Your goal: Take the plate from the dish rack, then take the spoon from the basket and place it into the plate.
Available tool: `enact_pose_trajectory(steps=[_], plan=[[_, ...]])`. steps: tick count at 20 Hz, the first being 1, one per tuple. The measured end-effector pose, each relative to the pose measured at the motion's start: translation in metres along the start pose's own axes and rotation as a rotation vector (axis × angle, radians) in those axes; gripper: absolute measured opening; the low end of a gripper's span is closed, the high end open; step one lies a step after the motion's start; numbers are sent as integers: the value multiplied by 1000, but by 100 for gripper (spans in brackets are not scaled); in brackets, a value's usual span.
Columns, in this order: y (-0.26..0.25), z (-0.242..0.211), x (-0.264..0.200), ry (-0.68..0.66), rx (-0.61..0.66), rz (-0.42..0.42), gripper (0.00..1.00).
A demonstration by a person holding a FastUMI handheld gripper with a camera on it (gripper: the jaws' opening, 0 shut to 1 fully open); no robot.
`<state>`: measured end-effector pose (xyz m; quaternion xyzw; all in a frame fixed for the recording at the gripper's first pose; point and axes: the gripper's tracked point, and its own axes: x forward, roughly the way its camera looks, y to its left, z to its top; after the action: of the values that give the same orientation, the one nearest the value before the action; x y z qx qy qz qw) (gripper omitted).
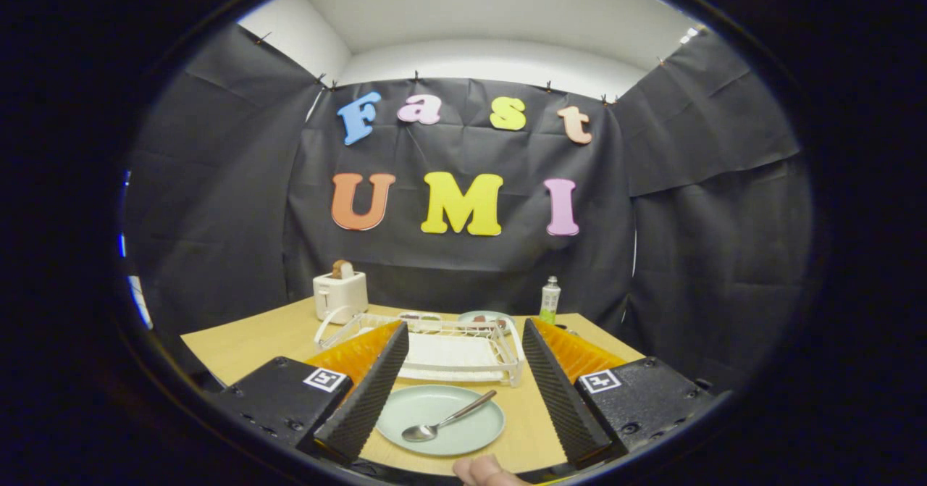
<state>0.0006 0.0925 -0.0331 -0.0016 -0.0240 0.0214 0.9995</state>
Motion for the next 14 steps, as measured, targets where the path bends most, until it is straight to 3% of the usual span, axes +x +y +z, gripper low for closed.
enact_pose_trajectory(steps=[14], plan=[[-10,-3,-7,17,24,10,100]])
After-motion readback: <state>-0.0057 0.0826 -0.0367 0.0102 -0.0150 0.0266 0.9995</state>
